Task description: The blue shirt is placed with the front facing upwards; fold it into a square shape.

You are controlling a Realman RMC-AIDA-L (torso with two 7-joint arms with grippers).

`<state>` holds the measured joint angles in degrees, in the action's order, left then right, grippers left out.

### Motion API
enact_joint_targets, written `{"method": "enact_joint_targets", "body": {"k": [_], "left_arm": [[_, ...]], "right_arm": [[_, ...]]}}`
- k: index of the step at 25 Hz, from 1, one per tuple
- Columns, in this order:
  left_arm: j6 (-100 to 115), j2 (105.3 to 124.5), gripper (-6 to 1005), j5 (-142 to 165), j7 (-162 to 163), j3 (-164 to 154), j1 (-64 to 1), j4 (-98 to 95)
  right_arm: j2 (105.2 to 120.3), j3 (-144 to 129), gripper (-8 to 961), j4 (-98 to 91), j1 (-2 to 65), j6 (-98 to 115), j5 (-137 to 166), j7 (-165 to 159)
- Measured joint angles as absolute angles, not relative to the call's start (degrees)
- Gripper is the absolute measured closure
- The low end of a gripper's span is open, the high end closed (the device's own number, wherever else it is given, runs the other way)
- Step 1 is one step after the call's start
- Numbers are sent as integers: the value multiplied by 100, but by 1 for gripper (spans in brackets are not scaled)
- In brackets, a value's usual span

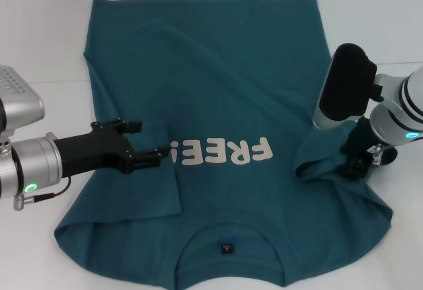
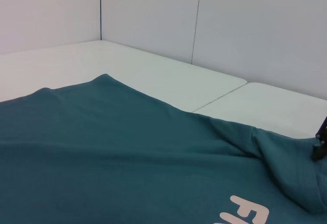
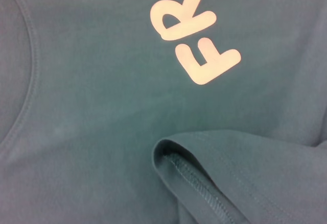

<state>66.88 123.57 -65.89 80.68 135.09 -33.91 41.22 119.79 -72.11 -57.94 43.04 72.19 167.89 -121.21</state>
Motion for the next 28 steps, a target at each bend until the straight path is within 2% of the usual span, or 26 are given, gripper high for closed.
{"method": "enact_joint_targets", "body": {"k": [28], "left_arm": [[6715, 12357, 161, -6592, 8068, 13518, -3408, 4132]], "right_arm": [[11957, -7248, 528, -5819, 4310, 6893, 16793, -12247]]}}
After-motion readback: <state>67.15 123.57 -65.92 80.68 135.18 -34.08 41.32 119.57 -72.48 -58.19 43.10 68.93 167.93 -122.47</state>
